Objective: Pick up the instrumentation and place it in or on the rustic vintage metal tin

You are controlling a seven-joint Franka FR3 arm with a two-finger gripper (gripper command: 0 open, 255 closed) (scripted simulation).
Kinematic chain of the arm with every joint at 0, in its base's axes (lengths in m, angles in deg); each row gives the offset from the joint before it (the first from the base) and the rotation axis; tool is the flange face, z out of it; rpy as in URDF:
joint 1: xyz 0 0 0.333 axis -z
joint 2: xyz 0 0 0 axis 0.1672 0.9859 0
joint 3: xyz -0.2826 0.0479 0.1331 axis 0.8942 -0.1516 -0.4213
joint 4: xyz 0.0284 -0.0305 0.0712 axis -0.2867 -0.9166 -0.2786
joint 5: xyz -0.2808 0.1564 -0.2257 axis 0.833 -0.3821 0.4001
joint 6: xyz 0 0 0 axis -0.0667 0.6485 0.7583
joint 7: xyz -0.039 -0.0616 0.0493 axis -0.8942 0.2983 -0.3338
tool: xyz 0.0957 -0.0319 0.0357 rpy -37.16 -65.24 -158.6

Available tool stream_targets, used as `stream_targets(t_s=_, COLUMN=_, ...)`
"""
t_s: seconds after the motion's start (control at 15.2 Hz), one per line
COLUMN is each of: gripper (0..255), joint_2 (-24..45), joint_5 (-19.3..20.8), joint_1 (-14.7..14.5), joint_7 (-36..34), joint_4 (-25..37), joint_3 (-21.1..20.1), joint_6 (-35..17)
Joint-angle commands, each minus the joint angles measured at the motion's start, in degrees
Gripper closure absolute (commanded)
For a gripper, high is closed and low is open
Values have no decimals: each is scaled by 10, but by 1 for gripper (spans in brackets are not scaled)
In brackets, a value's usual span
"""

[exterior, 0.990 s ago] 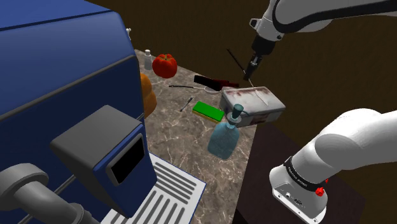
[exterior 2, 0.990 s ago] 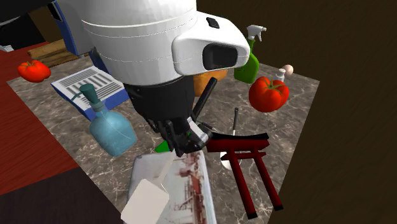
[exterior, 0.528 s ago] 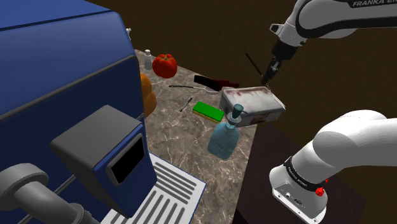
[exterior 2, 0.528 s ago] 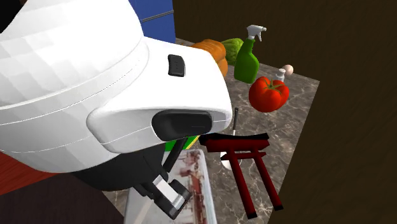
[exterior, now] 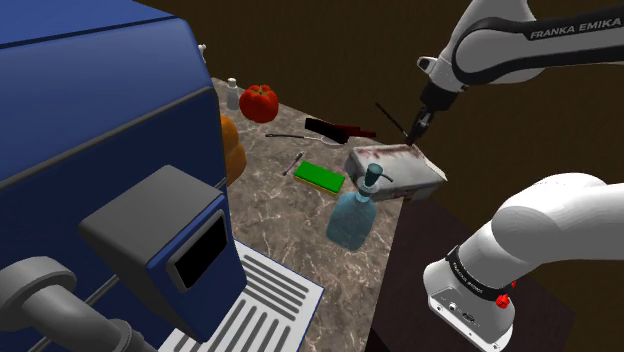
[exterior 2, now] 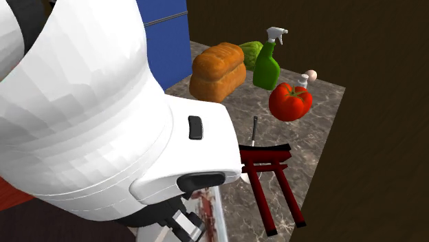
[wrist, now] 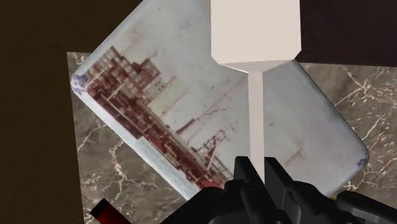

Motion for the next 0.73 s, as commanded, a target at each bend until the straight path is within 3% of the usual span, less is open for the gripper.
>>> stream_targets(t_s=0.0, gripper=255, joint_2=7, joint_5=0, joint_1=0, joint_7=0, joint_4=-12, joint_3=1, joint_6=-19)
stream_targets(t_s=0.33, gripper=255, joint_2=30, joint_5=1, joint_1=0, joint_7=2, joint_4=-37, joint_3=4, joint_6=-68)
stream_targets(t_s=0.66, gripper=255, joint_2=30, joint_5=1, joint_1=0, joint_7=2, joint_4=-37, joint_3=4, joint_6=-68)
